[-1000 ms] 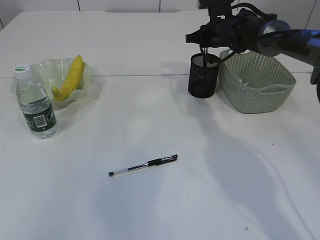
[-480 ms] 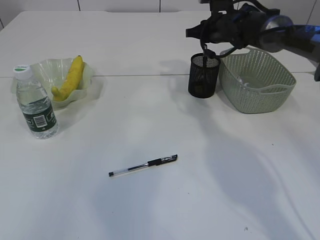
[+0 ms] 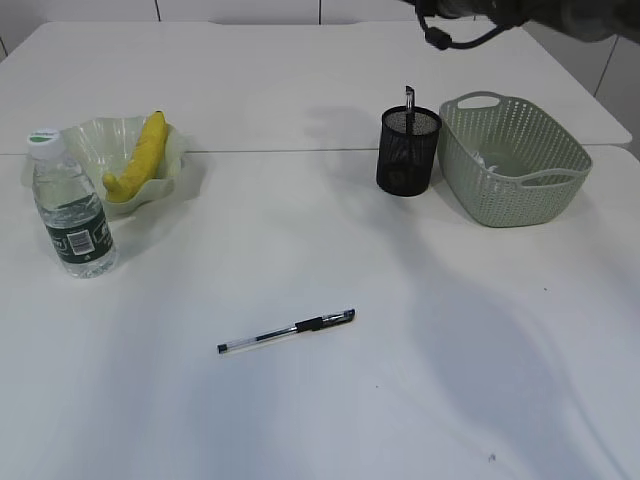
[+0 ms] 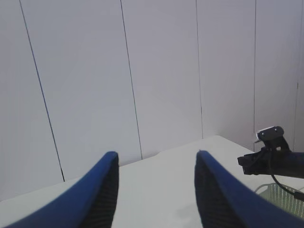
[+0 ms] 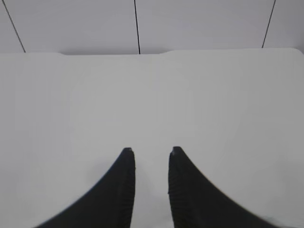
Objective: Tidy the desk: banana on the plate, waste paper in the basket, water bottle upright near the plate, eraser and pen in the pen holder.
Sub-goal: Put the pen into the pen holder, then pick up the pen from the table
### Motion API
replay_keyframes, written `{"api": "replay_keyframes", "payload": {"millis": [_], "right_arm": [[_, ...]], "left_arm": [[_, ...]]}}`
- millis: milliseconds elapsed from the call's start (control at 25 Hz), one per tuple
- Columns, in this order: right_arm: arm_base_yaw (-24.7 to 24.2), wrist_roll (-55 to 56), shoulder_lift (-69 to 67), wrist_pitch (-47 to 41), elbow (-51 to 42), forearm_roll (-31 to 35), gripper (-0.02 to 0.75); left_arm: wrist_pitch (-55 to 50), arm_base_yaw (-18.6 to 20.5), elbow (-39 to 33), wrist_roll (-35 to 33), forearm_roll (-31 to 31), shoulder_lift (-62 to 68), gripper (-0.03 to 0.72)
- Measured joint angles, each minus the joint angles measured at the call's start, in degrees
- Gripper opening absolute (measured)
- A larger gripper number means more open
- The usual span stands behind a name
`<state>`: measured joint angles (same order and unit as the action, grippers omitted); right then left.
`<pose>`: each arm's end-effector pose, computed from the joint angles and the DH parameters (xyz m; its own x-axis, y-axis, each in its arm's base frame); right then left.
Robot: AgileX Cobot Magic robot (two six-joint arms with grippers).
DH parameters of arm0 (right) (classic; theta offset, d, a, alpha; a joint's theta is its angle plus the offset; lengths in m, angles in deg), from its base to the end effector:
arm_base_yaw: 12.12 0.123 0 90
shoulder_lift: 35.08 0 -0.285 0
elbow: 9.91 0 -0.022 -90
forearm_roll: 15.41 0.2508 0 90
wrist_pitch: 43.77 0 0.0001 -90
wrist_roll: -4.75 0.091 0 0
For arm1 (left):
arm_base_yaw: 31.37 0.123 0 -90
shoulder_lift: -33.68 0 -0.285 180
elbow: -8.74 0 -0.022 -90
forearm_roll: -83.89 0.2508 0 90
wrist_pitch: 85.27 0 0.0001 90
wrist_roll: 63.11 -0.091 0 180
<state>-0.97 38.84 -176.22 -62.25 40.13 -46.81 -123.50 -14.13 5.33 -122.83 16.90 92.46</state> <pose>0.5513 0.0933 0.2926 -0.2890 0.0135 -0.9572 -0.0156 0.9997 0.0188 0.1465 -0.0089 0.5170 0.1676 0.0237 -0.9856 0.2966 0.9522 0.0734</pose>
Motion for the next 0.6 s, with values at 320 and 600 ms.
{"api": "replay_keyframes", "payload": {"millis": [320, 600], "right_arm": [[0.04, 0.0, 9.41, -6.48, 0.0, 5.86, 0.192], [0.04, -0.71, 16.51, -11.7, 0.11, 10.2, 0.193]], "left_arm": [[-0.39, 0.0, 0.0, 0.0, -2.32, 2.44, 0.361], [-10.47, 0.0, 0.0, 0.0, -5.01, 6.38, 0.361]]}}
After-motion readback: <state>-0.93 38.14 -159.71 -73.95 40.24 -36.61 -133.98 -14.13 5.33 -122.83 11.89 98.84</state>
